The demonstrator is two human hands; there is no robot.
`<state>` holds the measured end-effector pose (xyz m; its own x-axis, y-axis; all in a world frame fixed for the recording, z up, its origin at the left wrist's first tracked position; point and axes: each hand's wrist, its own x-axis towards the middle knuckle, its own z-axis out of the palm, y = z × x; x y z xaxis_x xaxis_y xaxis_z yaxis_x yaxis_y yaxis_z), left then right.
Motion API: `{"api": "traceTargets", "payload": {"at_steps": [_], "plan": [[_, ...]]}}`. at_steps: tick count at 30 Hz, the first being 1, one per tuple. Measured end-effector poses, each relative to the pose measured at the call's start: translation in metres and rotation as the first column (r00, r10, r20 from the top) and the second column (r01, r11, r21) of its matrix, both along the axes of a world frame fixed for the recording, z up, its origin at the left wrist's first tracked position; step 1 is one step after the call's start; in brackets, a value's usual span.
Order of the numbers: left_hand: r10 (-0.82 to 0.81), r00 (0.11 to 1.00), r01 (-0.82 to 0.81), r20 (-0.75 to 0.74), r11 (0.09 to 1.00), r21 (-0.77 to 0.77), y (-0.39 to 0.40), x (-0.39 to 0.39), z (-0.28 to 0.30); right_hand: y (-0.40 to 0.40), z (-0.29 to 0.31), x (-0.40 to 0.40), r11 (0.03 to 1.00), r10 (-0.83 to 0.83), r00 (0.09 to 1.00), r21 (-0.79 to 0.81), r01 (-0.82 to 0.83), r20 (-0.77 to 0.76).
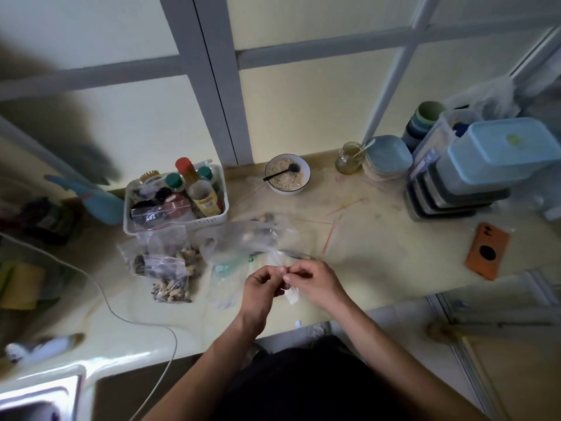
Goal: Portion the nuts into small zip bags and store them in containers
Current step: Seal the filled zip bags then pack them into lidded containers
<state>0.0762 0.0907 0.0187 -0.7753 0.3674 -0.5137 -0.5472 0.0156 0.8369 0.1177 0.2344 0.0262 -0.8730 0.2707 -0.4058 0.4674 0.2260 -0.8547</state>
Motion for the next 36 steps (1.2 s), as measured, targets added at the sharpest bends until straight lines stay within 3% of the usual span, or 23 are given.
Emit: {"api": "traceTargets", "payload": {"at_steps": [4,9,16,21,27,32,36], "plan": [[-0.029,0.999,0.03,0.023,0.998,-0.053,0.002,0.001,0.0,-0.001,0.001,-0.002,0.977,0.026,0.999,0.208,-0.033,0.037],[-0.059,0.998,0.059,-0.003,0.993,-0.101,0.006,0.007,-0.001,-0.002,0.006,-0.002,0.947,0.043,0.999,0.32,-0.033,-0.024],[-0.044,0.999,0.041,-0.013,0.981,-0.19,0.012,0.008,-0.002,0.001,0.0,-0.002,0.96,0.041,0.998,0.274,-0.052,0.047],[-0.048,0.993,0.013,-0.104,0.95,-0.312,0.009,0.007,-0.005,0.001,-0.003,0.0,0.974,0.0,0.993,0.225,-0.027,0.118],[-0.063,0.982,-0.011,-0.179,0.924,-0.382,0.01,0.008,-0.002,-0.002,0.003,-0.001,0.972,0.071,0.996,0.22,-0.082,0.06],[-0.279,0.918,0.076,-0.282,0.821,-0.566,0.01,0.013,-0.002,-0.001,-0.005,0.005,0.875,-0.053,0.995,0.477,0.085,-0.081],[-0.313,0.894,0.047,-0.319,0.776,-0.629,0.006,0.014,-0.002,0.018,-0.006,-0.001,0.778,-0.123,0.983,0.602,0.179,-0.134]]}}
